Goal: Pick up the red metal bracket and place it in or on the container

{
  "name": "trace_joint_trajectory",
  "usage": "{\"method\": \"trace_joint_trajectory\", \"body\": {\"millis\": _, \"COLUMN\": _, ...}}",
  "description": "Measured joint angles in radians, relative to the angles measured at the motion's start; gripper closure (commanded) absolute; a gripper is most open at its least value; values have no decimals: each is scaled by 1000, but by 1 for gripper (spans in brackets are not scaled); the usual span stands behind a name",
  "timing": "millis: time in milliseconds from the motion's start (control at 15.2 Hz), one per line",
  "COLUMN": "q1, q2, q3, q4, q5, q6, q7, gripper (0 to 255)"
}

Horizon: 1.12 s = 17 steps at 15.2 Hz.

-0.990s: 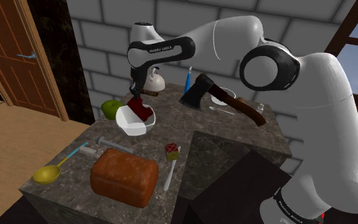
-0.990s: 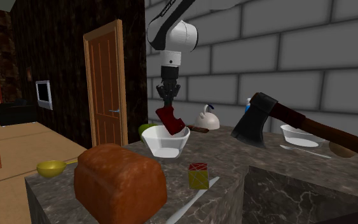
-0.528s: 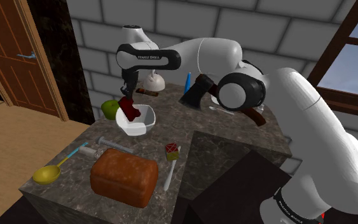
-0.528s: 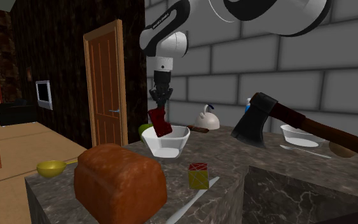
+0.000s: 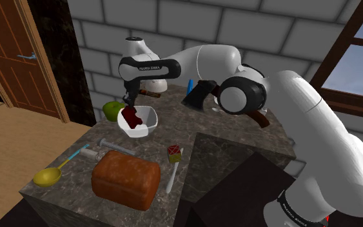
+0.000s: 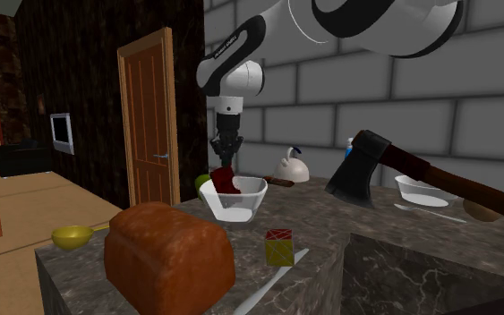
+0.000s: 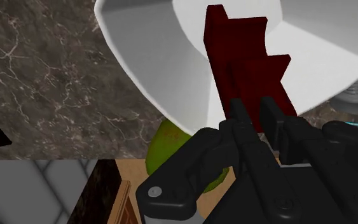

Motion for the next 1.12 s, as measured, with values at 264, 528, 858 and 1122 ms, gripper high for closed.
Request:
{"method": "trace_joint_trajectory", "body": {"millis": 264, "q1": -1, "q2": 5, "q3": 0, "q4": -34, "q5": -1, "q6": 39, "q7": 2, "gripper": 0}}
{"method": "trace_joint_trajectory", "body": {"millis": 528, "q1": -61, "q2": 14, "q3": 33, "q4": -89, "q5": 78, "q6": 110, "q7": 43, "gripper": 0}}
{"method": "trace_joint_trajectory", "body": {"millis": 858, "q1": -154, "q2": 32, "q3": 93, "q4": -206, "q5": 214, "q6": 259, "q7": 94, "gripper": 0}}
{"method": "trace_joint_trajectory", "body": {"millis": 1122, "q1": -151, "q2": 79, "q3": 95, "q4": -175, "q5": 221, "q6": 278, "q7": 98, "gripper": 0}}
